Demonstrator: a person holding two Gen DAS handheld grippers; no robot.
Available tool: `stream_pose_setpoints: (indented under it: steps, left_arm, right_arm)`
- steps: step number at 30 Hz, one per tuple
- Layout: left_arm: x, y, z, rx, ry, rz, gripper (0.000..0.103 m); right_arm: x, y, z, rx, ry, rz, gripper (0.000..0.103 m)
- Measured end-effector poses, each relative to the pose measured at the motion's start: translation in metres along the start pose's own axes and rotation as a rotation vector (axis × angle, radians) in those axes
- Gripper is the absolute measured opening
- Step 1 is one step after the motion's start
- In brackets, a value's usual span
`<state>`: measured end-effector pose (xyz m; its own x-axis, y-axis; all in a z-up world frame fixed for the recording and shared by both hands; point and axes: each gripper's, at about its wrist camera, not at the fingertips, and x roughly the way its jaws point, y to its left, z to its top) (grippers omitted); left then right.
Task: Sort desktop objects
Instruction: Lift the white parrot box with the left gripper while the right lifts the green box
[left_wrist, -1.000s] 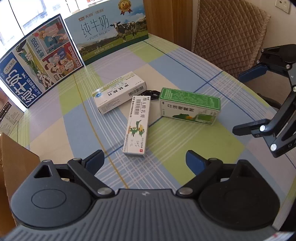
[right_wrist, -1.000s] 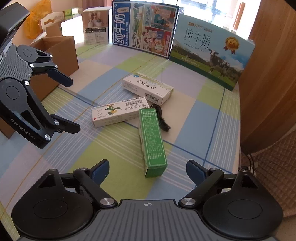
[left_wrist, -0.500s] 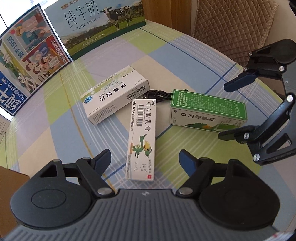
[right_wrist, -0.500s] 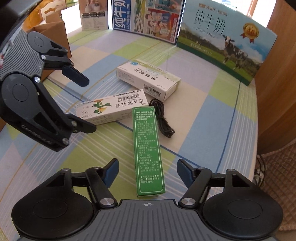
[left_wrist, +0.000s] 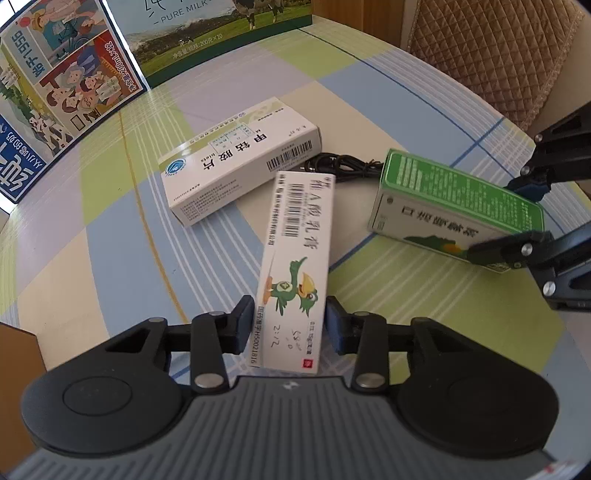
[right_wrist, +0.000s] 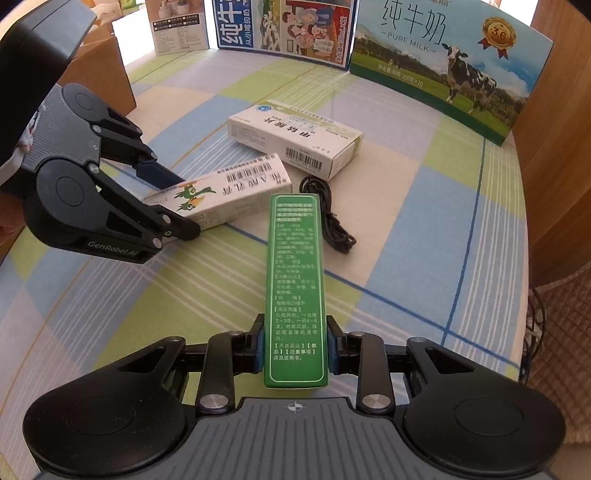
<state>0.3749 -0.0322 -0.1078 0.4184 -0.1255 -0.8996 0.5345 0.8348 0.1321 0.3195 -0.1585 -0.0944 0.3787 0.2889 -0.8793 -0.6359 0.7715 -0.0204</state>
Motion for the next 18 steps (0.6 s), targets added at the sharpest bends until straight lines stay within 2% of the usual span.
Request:
stream_pose_setpoints:
  steps: [8,14,18]
  left_arm:
    - [-0.028,-0.022,-0.031,0.011,0.048,0.011,0.033]
    - [-0.067,-0.051,-0.083,0.021,0.026,-0.006,0.033]
    - [-0.093,-0.067,-0.122,-0.003,0.002,-0.024,0.033]
  right_arm:
    - [-0.023,0.018,-0.022,0.034,0.033,0.056,0.028]
    - [-0.048,0.03,-0.045,0.133,0.082,0.169,0.028]
    - [-0.059,0.034,-0.06,0.166,0.104,0.165,0.028]
